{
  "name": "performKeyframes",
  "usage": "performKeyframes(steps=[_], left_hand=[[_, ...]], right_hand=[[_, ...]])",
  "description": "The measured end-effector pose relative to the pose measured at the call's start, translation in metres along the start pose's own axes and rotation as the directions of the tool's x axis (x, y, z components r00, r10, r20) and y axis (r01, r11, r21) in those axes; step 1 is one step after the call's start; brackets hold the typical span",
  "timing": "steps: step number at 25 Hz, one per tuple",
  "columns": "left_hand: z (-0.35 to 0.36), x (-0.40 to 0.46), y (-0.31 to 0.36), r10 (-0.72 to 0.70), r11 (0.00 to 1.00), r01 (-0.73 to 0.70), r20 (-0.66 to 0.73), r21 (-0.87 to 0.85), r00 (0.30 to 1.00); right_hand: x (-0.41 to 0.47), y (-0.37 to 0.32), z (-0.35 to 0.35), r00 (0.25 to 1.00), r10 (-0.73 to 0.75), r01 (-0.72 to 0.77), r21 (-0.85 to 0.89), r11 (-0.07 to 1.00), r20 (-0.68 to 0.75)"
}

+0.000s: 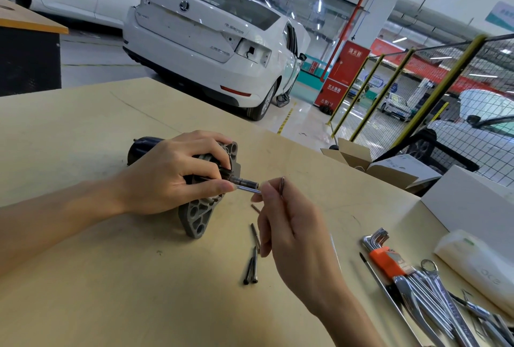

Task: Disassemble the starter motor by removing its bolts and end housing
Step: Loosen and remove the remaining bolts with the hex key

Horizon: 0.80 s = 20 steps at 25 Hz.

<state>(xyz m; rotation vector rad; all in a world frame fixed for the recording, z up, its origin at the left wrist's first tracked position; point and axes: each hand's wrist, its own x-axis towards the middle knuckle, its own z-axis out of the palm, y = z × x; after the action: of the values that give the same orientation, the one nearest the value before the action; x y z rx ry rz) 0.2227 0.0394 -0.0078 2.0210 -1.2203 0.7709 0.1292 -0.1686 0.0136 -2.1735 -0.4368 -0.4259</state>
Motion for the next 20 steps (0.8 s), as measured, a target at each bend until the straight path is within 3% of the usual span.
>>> performKeyframes(steps=[3,7,11,14,20], left_hand=[[0.0006,0.0000,0.0007,-0.009,1.000,0.009,-0.004,0.004,1.000],[0.0009,0.0004,0.0000,-0.005,1.000,0.005,-0.003,0.007,1.000],[0.0010,0.0005,-0.0021,0.010,1.000,-0.010,0.002,0.010,1.000],[0.0019,0.0000,-0.0034,0.006,1.000,-0.006,0.004,0.013,1.000],[0.0011,-0.0009,-0.0040,0.004,1.000,-0.004,0.005,0.011,1.000]], right_hand=[[0.0015,0.0042,-0.0027,0.973,-0.229,0.203,-0.371,0.906,-0.027],[0.0020,0.0032,-0.0032,0.963,-0.264,0.215,-0.449,0.867,-0.050],[-0.0008,0.0012,-0.0024,0.984,-0.178,0.168,-0.303,0.938,-0.008],[-0.0008,0.0030,-0.0022,0.999,-0.043,0.042,-0.143,0.989,-0.006],[0.0001,0.0043,0.0003,0.997,0.072,-0.072,-0.001,0.997,0.039]])
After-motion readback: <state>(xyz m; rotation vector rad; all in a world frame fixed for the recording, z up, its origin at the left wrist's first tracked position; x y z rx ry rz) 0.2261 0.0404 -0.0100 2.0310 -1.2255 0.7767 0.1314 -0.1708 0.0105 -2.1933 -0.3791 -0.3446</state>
